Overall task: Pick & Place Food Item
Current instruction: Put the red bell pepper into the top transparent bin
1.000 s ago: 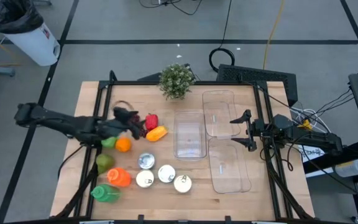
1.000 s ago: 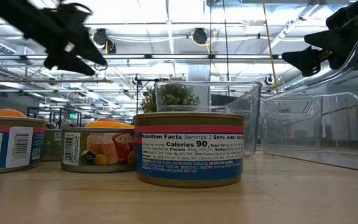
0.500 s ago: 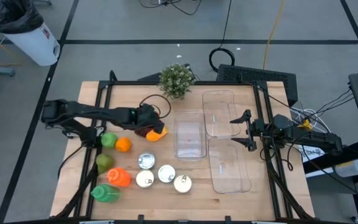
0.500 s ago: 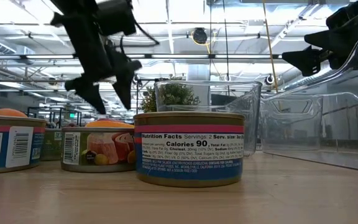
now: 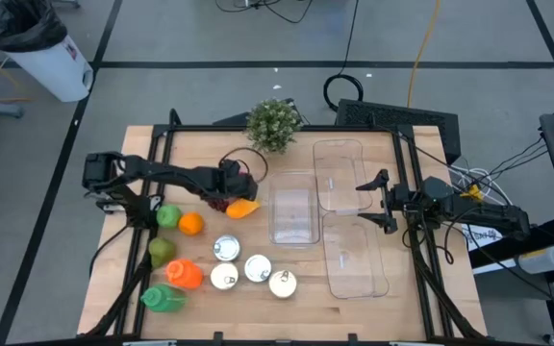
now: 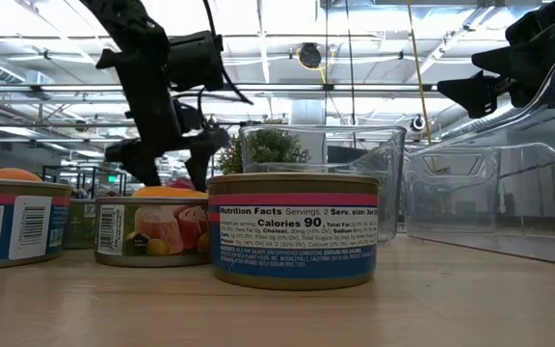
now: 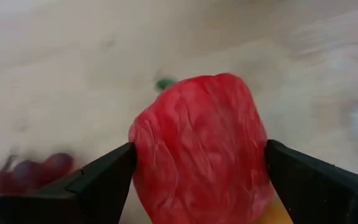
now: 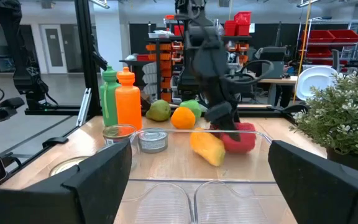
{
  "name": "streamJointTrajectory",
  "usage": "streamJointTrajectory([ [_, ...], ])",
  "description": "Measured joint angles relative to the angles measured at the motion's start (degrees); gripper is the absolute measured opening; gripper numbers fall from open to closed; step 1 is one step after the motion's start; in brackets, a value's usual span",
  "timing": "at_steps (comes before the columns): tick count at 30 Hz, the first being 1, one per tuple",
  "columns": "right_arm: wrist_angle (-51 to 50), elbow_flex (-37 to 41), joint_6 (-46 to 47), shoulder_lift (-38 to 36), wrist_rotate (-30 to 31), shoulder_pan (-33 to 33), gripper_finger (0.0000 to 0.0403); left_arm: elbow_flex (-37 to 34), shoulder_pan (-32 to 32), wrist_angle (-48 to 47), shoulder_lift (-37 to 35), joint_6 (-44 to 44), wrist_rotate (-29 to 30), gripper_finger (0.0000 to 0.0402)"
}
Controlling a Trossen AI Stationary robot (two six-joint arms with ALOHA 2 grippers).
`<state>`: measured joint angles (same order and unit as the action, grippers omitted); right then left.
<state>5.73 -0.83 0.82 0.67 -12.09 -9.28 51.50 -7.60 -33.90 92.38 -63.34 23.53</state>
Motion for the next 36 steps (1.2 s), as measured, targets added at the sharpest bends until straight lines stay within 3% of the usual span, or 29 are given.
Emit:
streamJointTrajectory([
  [6, -0.04, -0.01, 0.00, 0.01, -0.01, 0.00, 0.0359, -0.01, 0.04, -1.56, -0.05, -0.03, -1.01, 0.0362],
  [16, -0.01, 0.01, 0.00, 0.02, -0.01, 0.00, 0.0359, -0.90, -0.04, 0.52, 0.00, 8.12, -0.11, 0.0346],
  [22, -0.01, 0.00, 0.00, 0.02, 0.00, -0.01, 0.0359, -2.39, -0.06, 0.99, 0.04, 11.72, 5.62, 0.0320],
  [29, -0.01, -0.01, 0.00, 0.02, -0.01, 0.00, 0.0359, -2.50, 0.16, 1.08, 0.01, 12.29, 6.25, 0.0282],
  [36, -0.01, 0.00, 0.00, 0.02, 0.01, 0.00, 0.0359, -2.87, 1.44, -0.26, -5.02, 12.97, 10.89, 0.0257],
])
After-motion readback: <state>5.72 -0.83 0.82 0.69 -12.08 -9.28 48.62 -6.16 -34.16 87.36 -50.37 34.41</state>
